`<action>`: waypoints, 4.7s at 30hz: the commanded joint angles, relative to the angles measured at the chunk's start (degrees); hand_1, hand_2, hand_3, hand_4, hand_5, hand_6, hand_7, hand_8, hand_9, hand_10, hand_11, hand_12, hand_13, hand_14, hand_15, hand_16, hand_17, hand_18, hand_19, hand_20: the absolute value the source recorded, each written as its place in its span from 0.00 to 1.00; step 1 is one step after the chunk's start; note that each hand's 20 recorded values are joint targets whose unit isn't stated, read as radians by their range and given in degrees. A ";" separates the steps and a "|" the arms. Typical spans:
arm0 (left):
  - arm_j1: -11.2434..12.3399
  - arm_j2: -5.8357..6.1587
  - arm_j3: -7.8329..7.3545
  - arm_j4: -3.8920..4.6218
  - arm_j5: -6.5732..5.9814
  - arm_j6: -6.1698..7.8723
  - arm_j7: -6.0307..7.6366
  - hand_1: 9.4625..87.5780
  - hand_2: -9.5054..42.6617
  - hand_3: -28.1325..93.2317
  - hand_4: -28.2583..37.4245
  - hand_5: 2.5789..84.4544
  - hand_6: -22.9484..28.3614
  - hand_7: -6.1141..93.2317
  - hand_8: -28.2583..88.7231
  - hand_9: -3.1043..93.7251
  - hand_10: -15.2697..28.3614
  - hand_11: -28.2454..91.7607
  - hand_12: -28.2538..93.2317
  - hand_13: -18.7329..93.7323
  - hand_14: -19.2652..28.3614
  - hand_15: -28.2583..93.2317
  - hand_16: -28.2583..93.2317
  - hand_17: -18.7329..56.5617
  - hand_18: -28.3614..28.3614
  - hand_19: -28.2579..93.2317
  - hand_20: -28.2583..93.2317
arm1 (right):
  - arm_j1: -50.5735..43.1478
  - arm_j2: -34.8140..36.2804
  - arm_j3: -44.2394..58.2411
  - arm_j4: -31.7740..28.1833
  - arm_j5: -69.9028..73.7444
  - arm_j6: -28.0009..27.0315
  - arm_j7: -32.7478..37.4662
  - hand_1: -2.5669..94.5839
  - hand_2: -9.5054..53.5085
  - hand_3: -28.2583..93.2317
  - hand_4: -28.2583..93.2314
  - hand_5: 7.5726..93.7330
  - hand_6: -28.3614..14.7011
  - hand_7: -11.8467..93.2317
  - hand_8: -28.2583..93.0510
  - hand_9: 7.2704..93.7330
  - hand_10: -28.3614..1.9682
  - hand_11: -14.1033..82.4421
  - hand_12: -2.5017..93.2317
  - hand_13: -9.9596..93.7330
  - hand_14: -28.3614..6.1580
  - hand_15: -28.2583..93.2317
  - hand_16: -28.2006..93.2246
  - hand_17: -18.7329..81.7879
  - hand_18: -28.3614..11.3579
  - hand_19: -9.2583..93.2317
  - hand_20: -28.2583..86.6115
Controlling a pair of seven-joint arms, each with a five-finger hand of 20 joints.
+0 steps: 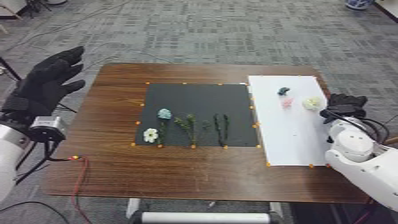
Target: Arrange flowers
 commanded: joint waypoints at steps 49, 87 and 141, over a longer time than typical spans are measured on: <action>11.07 -7.11 -5.38 -0.80 -0.77 4.40 1.86 0.17 0.09 0.80 0.00 0.20 0.48 0.24 0.16 0.14 0.51 0.31 0.39 0.17 0.59 0.43 0.23 0.01 0.82 0.51 0.30 | 27.47 -28.67 -35.84 -10.20 -0.69 22.60 -6.72 0.56 0.00 0.98 0.01 0.71 0.77 0.63 0.28 0.83 0.80 0.36 0.65 0.77 0.82 0.73 0.68 0.44 0.24 0.83 0.71; 8.24 -6.20 -3.28 -0.64 -0.44 3.56 1.73 0.17 0.09 0.80 0.00 0.19 0.48 0.24 0.16 0.14 0.51 0.31 0.39 0.17 0.59 0.43 0.23 0.00 0.81 0.51 0.30 | 30.44 -39.05 -44.08 5.46 -2.12 14.71 -9.07 0.56 0.00 0.97 0.00 0.71 0.80 0.63 0.25 0.85 0.85 0.34 0.62 0.74 0.77 0.75 0.69 0.42 0.25 0.81 0.71; 9.61 -6.75 -3.82 -1.17 -0.36 3.71 1.75 0.17 0.10 0.79 0.00 0.20 0.48 0.24 0.16 0.14 0.51 0.31 0.39 0.17 0.59 0.43 0.23 0.00 0.82 0.51 0.30 | 26.82 -23.48 -19.27 -17.71 4.93 8.92 -8.22 0.34 0.00 0.98 0.00 0.49 0.67 0.57 0.10 0.53 0.55 0.64 0.40 0.62 0.55 0.88 0.54 0.37 0.21 0.83 0.72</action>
